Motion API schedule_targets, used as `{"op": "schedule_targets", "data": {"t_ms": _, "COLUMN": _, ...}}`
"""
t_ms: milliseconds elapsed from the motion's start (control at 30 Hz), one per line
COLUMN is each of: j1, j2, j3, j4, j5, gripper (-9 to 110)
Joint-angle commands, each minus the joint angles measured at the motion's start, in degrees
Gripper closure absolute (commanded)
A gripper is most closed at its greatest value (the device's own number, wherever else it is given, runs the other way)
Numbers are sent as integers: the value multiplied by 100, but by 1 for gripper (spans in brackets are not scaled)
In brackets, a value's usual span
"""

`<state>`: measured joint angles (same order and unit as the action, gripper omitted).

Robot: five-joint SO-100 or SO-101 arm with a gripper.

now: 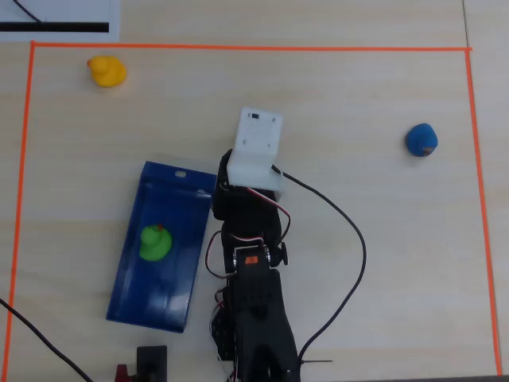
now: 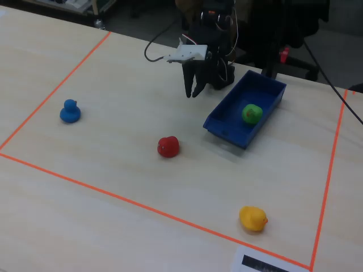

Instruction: Grasp green duck and put it into box.

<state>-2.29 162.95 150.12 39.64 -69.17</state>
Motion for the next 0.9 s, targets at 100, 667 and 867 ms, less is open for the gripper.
{"op": "schedule_targets", "data": {"t_ms": 100, "j1": 220, "j2": 2083, "j3": 2663, "j4": -905, "j5": -413, "gripper": 101}}
{"op": "schedule_targets", "data": {"t_ms": 667, "j1": -88, "j2": 2681, "j3": 2804, "j4": 3524, "j5": -756, "gripper": 101}}
{"op": "schedule_targets", "data": {"t_ms": 867, "j1": -62, "j2": 2681, "j3": 2813, "j4": 3560, "j5": -650, "gripper": 99}}
